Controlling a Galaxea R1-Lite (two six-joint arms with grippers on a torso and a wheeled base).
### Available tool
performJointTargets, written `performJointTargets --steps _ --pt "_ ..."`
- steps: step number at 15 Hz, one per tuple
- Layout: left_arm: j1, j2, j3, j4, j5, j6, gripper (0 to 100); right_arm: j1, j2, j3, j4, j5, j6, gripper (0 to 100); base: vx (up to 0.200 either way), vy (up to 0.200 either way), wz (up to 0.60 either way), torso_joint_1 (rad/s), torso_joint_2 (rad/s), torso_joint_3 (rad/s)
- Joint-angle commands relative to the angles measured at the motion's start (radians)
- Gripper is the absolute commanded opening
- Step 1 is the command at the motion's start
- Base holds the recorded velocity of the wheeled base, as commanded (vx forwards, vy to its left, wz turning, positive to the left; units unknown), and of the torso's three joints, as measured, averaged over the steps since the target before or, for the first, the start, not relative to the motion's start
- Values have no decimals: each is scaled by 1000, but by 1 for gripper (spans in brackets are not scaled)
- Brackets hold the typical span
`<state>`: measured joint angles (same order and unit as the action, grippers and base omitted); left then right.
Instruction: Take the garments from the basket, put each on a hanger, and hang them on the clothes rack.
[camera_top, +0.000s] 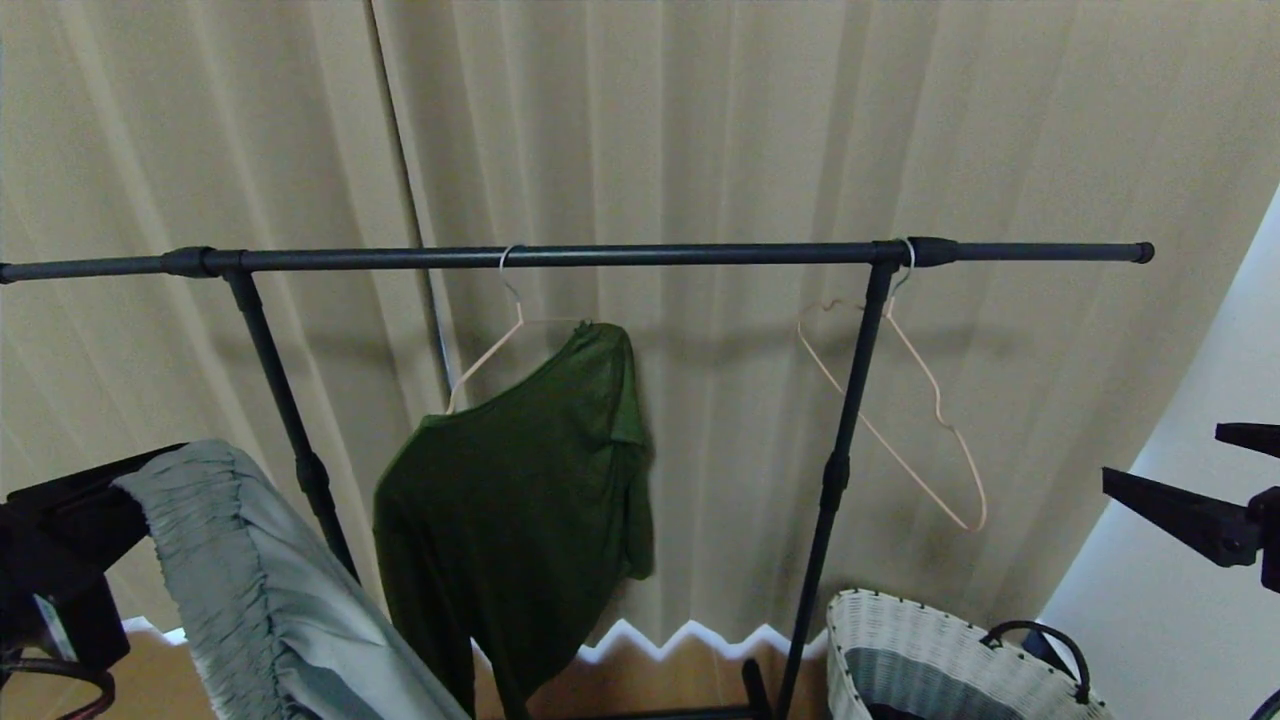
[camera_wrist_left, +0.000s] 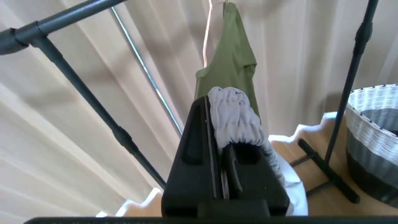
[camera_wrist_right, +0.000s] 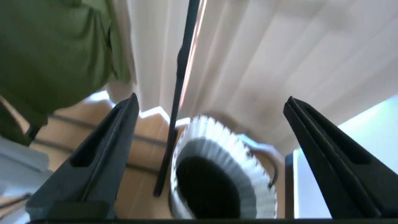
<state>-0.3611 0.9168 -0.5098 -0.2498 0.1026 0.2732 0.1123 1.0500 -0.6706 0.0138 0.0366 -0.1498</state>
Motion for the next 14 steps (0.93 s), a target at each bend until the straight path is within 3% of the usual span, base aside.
performJointTargets --steps 1,4,7,11,14 --pt "1 8 2 0 0 -2 0 17 56 2 -14 0 1 100 0 0 0 0 0 0" --pt "1 31 13 0 2 -6 0 43 87 -6 -18 -1 3 100 0 0 0 0 0 0" --pt "1 33 19 0 2 -12 0 43 99 -7 -17 -4 1 100 200 0 0 1 -1 1" --pt "1 22 45 -2 2 -19 0 75 142 -29 -37 -72 4 100 200 0 0 10 1 4" --pt "-2 -24 80 -20 0 -9 0 98 199 -29 -60 -78 6 100 0 0 0 0 0 0"
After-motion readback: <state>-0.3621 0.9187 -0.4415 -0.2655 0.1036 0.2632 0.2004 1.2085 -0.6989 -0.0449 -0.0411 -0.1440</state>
